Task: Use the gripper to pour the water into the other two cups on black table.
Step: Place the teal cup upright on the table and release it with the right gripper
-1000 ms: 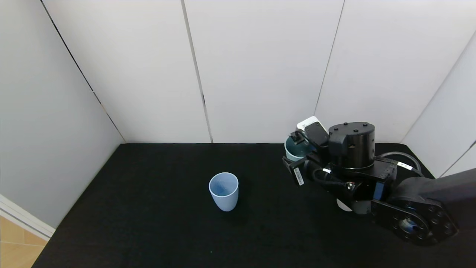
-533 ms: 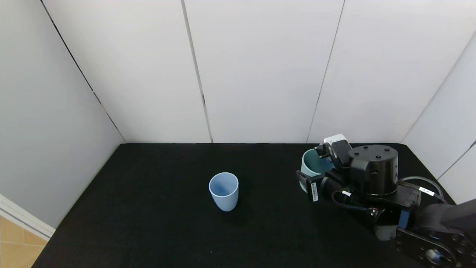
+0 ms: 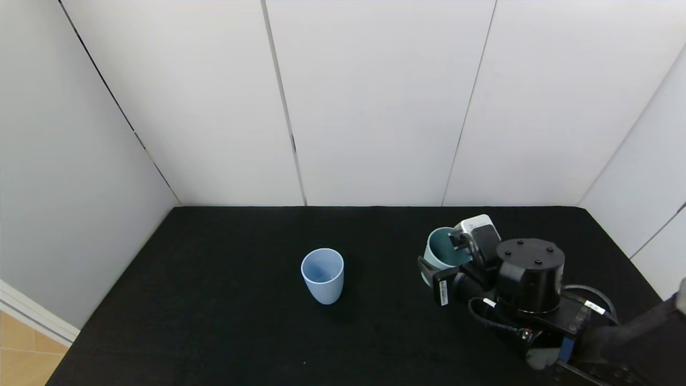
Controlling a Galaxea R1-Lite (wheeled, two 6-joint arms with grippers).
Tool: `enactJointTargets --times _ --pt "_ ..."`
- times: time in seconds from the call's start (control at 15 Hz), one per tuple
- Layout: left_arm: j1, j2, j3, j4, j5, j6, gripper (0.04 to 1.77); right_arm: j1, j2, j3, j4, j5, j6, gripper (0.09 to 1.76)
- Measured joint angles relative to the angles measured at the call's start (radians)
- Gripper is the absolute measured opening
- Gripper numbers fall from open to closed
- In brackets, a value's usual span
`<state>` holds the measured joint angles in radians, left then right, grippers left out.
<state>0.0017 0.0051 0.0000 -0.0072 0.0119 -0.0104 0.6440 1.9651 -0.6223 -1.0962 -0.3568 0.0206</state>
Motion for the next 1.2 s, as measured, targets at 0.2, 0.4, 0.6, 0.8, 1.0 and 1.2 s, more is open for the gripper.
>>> enactJointTargets --times 0.2,0.4,0.6,0.8,1.0,1.2 --pt "0.000 0.000 0.000 0.000 0.000 0.000 1.72 0.007 0.064 0.013 -0.026 0.007 0.001 1.20" --pt "0.000 0.000 0.000 0.000 0.000 0.000 1.72 0.009 0.089 0.016 -0.026 0.008 0.013 1.20" --pt "0.000 0.000 0.000 0.000 0.000 0.000 1.72 0.009 0.114 0.014 -0.027 0.008 0.024 1.20" --pt "0.000 0.000 0.000 0.000 0.000 0.000 1.72 0.008 0.133 0.013 -0.027 0.008 0.025 1.20" --pt "0.000 0.000 0.000 0.000 0.000 0.000 1.72 0.007 0.143 0.013 -0.027 0.008 0.026 1.20" --pt "0.000 0.000 0.000 0.000 0.000 0.000 1.72 0.008 0.148 0.014 -0.028 0.007 0.025 1.20"
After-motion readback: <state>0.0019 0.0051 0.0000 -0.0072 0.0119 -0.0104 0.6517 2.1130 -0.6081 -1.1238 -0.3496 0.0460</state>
